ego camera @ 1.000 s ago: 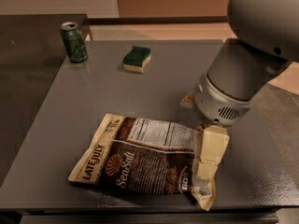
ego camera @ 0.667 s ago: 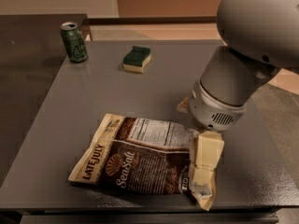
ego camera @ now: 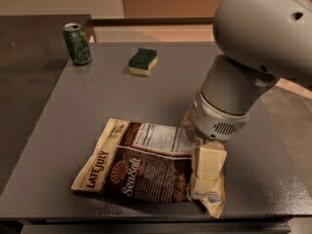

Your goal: Pick brown chip bag

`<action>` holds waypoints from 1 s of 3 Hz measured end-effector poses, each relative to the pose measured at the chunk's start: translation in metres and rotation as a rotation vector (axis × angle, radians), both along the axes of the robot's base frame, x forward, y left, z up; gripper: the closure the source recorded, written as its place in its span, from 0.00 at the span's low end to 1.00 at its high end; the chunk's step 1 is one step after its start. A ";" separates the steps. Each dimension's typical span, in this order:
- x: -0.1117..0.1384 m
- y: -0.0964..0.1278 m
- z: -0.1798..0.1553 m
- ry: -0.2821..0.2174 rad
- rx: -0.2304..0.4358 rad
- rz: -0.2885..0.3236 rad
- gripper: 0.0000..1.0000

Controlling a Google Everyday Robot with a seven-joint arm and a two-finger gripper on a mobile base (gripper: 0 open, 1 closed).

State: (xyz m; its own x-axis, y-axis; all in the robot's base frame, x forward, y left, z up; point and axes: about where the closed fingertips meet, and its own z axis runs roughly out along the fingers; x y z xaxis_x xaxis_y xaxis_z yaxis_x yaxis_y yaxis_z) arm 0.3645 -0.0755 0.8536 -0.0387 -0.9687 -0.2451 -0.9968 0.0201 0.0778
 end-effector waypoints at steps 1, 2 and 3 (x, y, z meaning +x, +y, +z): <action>0.002 0.003 0.003 0.001 -0.007 0.000 0.41; 0.005 0.005 0.008 0.000 -0.006 0.002 0.65; 0.008 0.007 0.017 -0.005 0.001 0.002 0.88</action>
Offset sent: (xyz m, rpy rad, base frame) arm 0.0073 0.0061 0.0111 -0.0063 0.0161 0.0060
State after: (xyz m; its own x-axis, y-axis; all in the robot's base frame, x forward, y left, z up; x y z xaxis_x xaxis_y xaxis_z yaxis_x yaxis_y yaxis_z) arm 0.3725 -0.0683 0.8704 -0.0352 -0.9687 -0.2459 -0.9972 0.0178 0.0727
